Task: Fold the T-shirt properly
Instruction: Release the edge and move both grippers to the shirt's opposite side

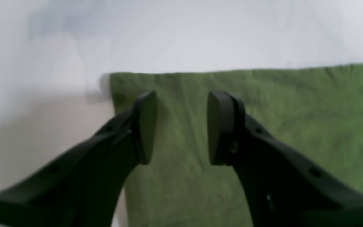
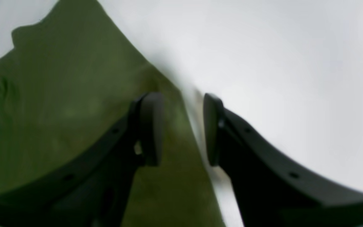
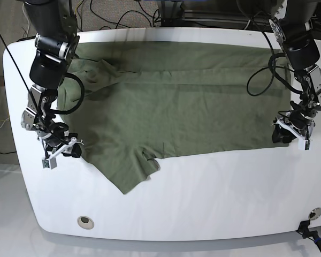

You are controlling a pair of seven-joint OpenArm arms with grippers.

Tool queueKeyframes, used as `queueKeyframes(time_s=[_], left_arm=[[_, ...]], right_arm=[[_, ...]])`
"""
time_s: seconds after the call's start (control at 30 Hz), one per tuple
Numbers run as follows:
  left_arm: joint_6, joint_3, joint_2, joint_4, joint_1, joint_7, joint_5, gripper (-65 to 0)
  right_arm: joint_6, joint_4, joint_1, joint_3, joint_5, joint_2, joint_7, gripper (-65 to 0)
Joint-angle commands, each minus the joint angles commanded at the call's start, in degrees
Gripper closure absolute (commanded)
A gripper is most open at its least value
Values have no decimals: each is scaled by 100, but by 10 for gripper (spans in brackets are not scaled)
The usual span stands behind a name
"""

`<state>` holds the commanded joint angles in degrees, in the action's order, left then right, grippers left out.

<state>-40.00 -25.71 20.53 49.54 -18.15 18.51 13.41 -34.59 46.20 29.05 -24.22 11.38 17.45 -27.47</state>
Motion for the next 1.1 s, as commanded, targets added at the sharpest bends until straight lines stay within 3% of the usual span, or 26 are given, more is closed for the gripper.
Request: queueKeyframes(time_s=[0.57,0.73,1.0,1.07,1.1], left_arm=[[0,-26,360,-141,-114,-141,44,-242],[0,-26,387,-141,-114,-149,44,-242],[0,-26,387,-141,-114,-149,44,-242],[0,-26,387,-141,-114,-149,44,-242],[0,-26,387,-149,-114,-149,35,-242]], right_arm=[[-9,-695,18,9,26,-44,352,-211],[-273,-686,18,18,0,-202,299,-211],[-273,-668,53,18,0,-246,229,-204],[-273,-668,53,18,0,-246,246,-180],[-273,-668,62,18,0,-246,255,-138]])
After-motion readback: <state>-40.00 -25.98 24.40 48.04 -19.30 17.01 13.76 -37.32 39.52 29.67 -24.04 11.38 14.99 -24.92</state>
